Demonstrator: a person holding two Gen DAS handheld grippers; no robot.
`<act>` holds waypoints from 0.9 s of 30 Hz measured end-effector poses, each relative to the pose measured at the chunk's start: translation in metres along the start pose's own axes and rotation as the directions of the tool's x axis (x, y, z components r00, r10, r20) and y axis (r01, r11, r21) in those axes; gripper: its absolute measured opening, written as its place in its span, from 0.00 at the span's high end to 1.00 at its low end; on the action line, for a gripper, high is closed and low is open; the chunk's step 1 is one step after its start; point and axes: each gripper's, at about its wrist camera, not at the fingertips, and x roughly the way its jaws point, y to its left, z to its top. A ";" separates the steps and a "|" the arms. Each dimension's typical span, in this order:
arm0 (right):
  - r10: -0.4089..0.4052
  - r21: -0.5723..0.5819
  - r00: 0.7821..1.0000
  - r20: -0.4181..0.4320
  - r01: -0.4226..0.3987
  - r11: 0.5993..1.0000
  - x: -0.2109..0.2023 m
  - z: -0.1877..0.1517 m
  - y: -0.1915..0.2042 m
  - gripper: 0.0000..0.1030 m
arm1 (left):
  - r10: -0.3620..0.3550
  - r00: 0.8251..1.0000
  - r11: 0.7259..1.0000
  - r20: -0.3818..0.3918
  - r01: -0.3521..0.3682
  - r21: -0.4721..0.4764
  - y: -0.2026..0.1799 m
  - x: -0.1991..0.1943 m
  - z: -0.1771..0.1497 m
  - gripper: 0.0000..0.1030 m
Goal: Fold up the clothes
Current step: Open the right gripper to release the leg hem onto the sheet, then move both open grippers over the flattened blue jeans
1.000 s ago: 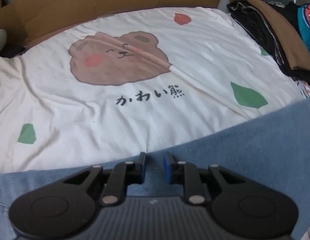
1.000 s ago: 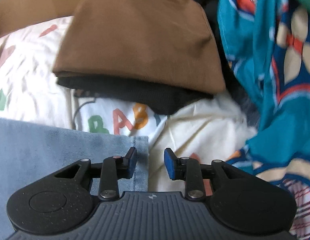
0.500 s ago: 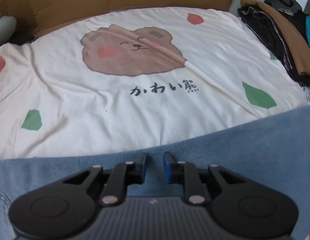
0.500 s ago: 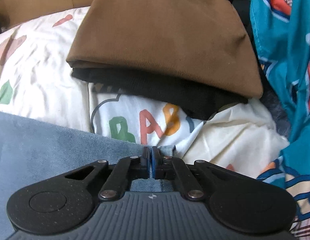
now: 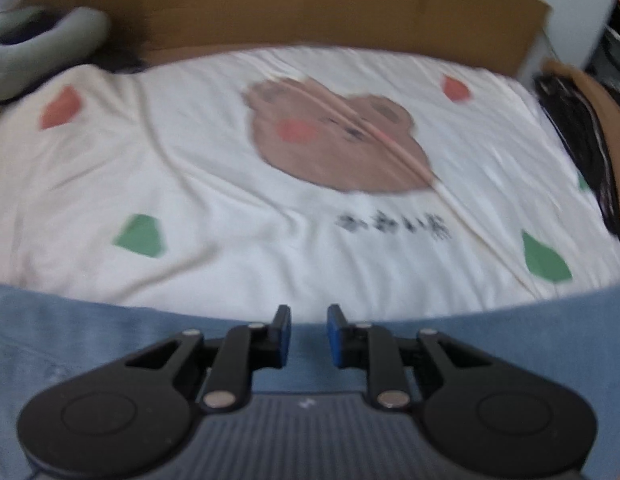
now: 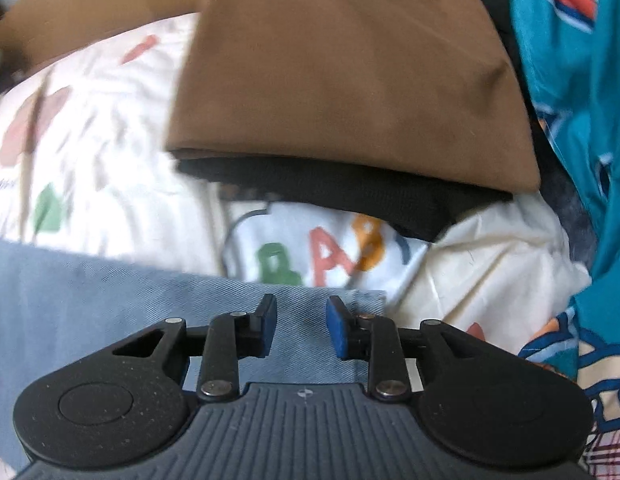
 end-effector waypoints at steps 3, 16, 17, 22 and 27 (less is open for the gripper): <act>0.008 -0.004 1.000 -0.016 -0.008 1.000 -0.007 -0.010 0.005 0.65 | 0.041 0.998 0.997 0.040 -0.039 -0.063 0.020 -0.014 -0.001 0.76; -0.017 0.013 0.997 -0.080 0.018 1.000 -0.025 -0.044 -0.006 0.55 | 0.245 0.969 0.957 0.010 -0.240 -0.165 0.075 -0.019 -0.049 0.43; -0.017 0.012 0.996 -0.089 0.019 1.000 -0.024 -0.047 -0.006 0.55 | 0.253 0.967 0.955 0.005 -0.249 -0.164 0.078 -0.014 -0.050 0.45; -0.019 -0.023 0.991 -0.130 0.016 1.000 -0.024 -0.058 0.001 0.55 | 0.266 0.964 0.944 0.008 -0.259 -0.206 0.098 0.003 -0.051 0.46; -0.024 -0.029 0.990 -0.142 0.020 0.999 -0.028 -0.063 0.003 0.53 | 0.258 0.966 0.951 0.016 -0.251 -0.183 0.108 0.018 -0.048 0.46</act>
